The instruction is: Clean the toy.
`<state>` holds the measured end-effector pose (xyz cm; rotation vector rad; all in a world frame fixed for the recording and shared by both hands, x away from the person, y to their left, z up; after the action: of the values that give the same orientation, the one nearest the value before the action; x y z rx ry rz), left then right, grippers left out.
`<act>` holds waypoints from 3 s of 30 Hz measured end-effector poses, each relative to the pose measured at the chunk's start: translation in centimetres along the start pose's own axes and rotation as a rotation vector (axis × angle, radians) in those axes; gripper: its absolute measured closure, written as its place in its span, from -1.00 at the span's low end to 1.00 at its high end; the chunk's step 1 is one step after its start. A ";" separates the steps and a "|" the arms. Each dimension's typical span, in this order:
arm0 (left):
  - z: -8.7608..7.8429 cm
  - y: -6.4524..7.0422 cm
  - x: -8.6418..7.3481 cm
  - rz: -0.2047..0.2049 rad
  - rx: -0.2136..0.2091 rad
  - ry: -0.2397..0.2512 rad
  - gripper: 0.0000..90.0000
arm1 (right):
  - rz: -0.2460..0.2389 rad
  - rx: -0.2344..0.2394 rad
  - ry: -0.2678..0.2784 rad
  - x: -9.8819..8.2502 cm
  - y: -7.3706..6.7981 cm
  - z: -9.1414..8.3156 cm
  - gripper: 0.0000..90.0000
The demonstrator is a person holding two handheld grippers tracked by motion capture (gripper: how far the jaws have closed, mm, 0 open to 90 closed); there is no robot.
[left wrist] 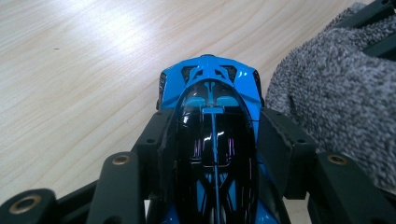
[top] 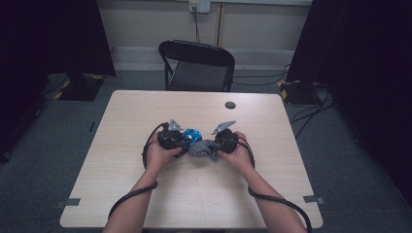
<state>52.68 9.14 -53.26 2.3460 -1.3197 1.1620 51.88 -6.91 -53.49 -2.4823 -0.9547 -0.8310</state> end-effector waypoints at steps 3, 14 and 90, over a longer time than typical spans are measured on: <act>0.0 0.0 0.0 -0.001 0.000 0.000 0.06 | 0.014 -0.006 0.007 0.0 0.4 0.0 0.65; 0.0 0.0 0.0 0.000 0.003 0.000 0.06 | 0.030 -0.035 0.018 0.1 1.2 0.0 0.65; 0.0 0.0 0.1 -0.008 -0.005 -0.017 0.06 | 0.075 -0.001 0.137 -1.9 2.4 -6.2 0.64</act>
<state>52.73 9.06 -53.20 2.3609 -1.3164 1.1373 50.01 -12.69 -50.22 -2.4102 -0.8097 -0.9630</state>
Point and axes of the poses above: each handheld gripper's, and its own axes: z roughly forward along the jaws, x roughly out of its top, y roughly to its right, the point moved 8 cm from there along z, roughly forward along the jaws, and after that the axes turned 14 degrees about z, right-handed, at the moved point
